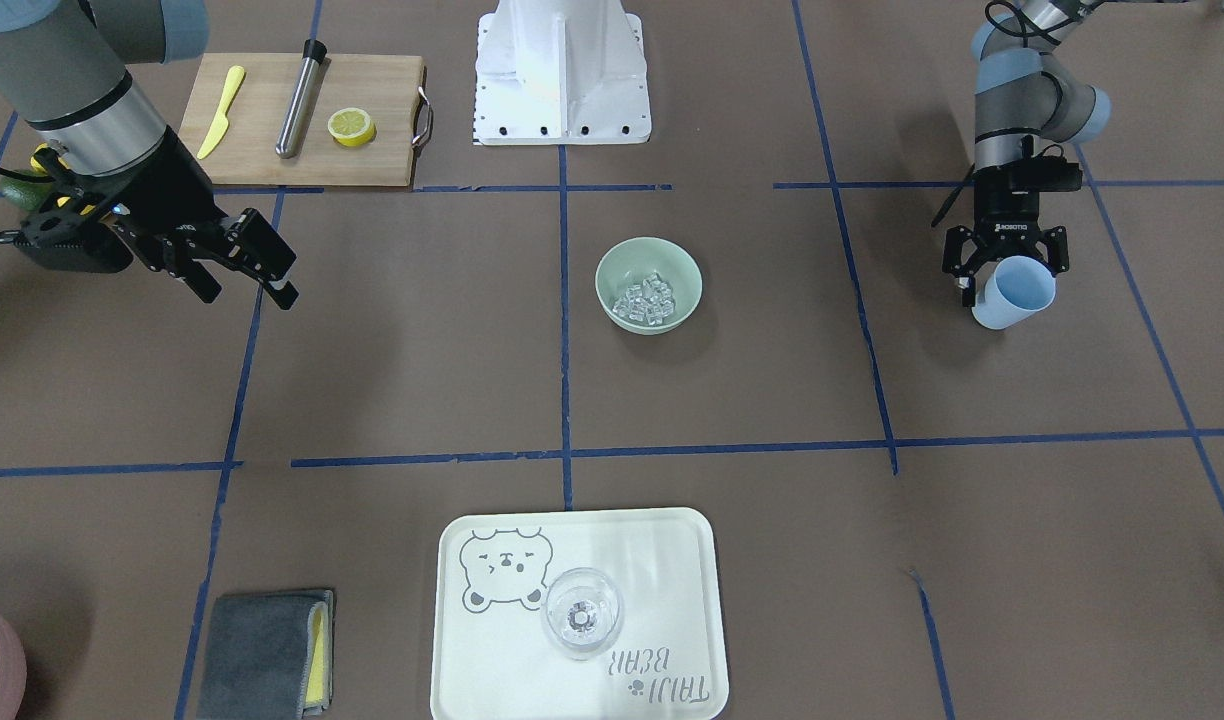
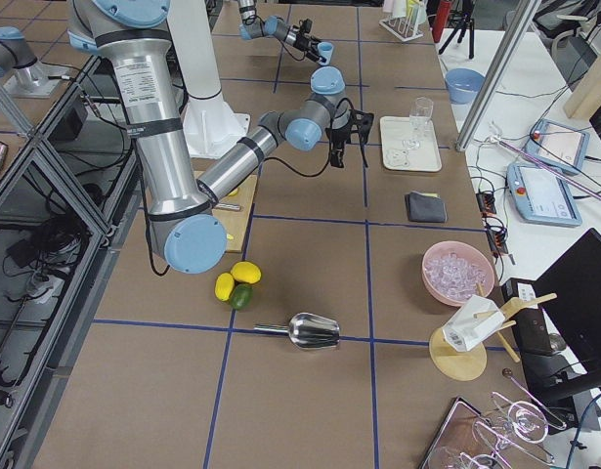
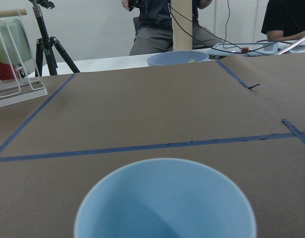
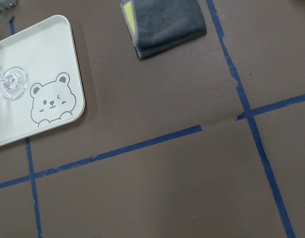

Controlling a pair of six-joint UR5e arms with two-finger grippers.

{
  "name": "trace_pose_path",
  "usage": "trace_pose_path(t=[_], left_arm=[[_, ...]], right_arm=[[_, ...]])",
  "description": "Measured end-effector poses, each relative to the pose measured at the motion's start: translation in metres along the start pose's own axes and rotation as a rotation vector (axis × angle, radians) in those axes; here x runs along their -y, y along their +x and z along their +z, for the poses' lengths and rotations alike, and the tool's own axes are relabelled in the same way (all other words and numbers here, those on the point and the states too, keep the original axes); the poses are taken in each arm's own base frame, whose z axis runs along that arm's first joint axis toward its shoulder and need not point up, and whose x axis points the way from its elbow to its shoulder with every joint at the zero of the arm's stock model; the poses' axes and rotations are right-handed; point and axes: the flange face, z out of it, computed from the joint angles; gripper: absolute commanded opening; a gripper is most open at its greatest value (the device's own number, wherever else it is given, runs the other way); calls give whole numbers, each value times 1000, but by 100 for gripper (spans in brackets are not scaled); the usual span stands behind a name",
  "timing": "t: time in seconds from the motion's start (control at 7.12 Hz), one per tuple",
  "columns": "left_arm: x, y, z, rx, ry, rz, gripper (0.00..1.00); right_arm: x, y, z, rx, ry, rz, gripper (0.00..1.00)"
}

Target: Pour ice into bowl

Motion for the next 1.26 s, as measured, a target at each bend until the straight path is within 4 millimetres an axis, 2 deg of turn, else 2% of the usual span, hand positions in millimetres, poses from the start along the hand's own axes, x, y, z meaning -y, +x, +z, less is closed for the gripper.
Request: trace_pose_path(t=[0.56,1.26], left_arm=[[-9,-42,-18,-26,-126,53,100],[-5,-52,-51,-147,-370,85,100]], right_arm=[[-1,-1,-1,3,-6,6,100],[-6,-2,3,3,-21,5,100]])
